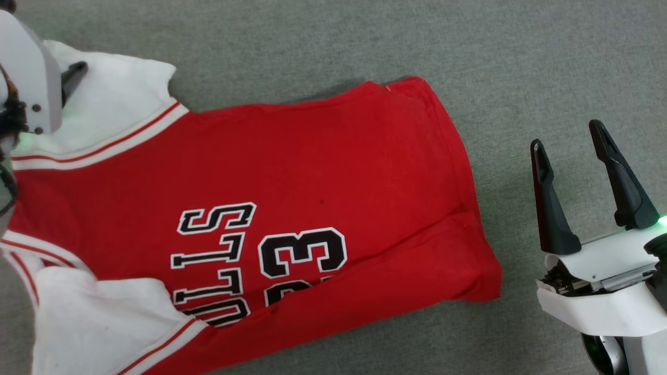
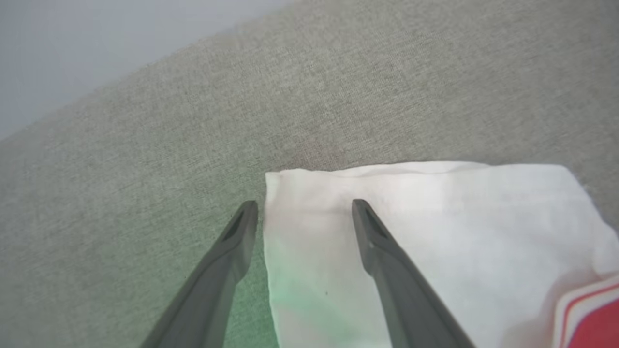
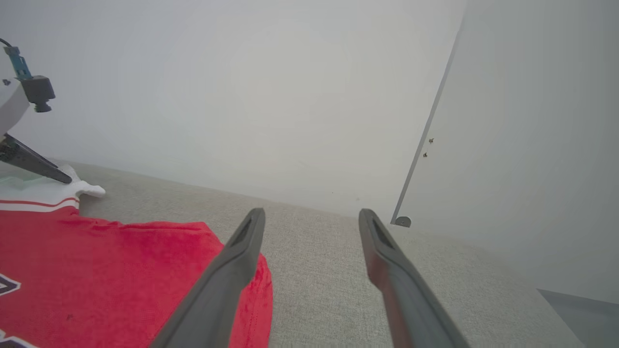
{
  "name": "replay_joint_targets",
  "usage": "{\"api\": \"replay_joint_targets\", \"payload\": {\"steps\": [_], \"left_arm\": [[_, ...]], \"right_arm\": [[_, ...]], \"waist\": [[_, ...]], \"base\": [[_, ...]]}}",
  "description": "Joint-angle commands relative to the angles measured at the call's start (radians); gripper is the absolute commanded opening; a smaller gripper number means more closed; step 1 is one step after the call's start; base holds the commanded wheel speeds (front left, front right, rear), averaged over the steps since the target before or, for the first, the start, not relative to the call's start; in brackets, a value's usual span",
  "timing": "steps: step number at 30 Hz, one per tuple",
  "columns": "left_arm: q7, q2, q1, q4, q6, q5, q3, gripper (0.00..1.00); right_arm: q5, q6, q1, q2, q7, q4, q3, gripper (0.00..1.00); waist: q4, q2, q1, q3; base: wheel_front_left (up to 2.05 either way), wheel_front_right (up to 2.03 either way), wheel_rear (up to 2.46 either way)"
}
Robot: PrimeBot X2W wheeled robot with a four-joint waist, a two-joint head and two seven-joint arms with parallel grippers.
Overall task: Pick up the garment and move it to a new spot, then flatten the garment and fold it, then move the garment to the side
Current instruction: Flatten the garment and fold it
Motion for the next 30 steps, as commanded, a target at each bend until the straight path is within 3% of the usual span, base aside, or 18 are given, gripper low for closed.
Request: {"api": "replay_joint_targets", "payload": {"steps": [1,9,10,11,20,30], "left_arm": [[0.013,-0.004,-0.015,0.016,-0.002,-0.002,-0.001,1.0],[0.128,-0.03,-0.012,0.117,0.013,-0.008,-0.039,1.0],[0.139,-0.037,-0.009,0.127,0.015,-0.018,-0.037,0.46],[0.157,-0.044,-0.008,0.137,0.013,-0.025,-0.039,0.0],[0.14,-0.08,-0.028,0.162,-0.001,-0.035,-0.039,0.0],[0.111,-0.136,-0.051,0.188,-0.019,-0.041,-0.048,0.0]], "right_arm": [[0.001,-0.001,-0.013,0.004,-0.005,0.001,0.002,1.0],[0.019,-0.001,-0.021,0.003,-0.001,0.008,0.006,1.0],[0.021,-0.001,-0.022,0.0,0.002,0.008,0.007,1.0],[0.026,-0.001,-0.022,-0.002,0.011,0.01,0.011,1.0],[0.101,-0.001,-0.067,-0.029,0.153,0.0,0.041,1.0],[0.215,-0.001,-0.304,-0.097,0.502,0.119,0.097,1.0]], "waist": [[-0.011,0.0,0.0,0.015],[-0.008,0.0,0.0,0.029],[-0.007,0.0,0.0,0.03],[-0.006,0.0,0.0,0.03],[0.009,0.0,0.0,0.02],[0.037,0.0,0.0,0.006]], "base": [[0.0,0.0,0.0],[0.0,0.0,0.0],[0.0,0.0,0.0],[0.0,0.0,0.0],[0.0,0.0,0.0],[0.0,0.0,0.0]]}}
